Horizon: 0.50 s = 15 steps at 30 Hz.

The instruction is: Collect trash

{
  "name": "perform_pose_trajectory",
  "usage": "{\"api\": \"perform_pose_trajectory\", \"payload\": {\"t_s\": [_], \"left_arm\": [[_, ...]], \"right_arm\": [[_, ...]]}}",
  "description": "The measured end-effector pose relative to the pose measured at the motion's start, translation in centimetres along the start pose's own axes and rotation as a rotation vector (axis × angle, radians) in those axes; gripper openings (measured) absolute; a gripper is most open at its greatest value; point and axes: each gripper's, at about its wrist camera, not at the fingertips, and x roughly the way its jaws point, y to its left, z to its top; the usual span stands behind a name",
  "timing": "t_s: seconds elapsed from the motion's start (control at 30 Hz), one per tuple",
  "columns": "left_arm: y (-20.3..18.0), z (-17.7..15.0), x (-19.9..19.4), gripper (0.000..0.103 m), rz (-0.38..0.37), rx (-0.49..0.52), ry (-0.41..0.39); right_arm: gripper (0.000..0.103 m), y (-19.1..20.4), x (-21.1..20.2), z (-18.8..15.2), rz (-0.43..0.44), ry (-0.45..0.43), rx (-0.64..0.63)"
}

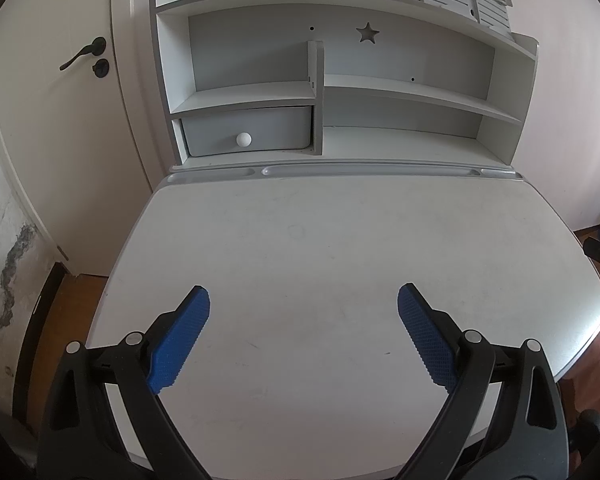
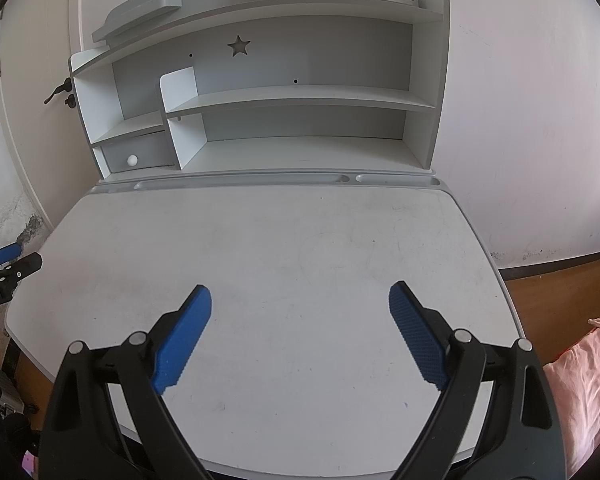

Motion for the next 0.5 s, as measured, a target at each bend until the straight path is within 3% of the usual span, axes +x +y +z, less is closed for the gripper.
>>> {"api": "perform_pose_trajectory", "payload": {"t_s": [0.5], "left_arm": [[0.21,0.05,0.45,0.092,0.001,-0.004,0.011]], "right_arm": [[0.087,-0.22,0.1,-0.18,-0.003,0.004,0.0]]}}
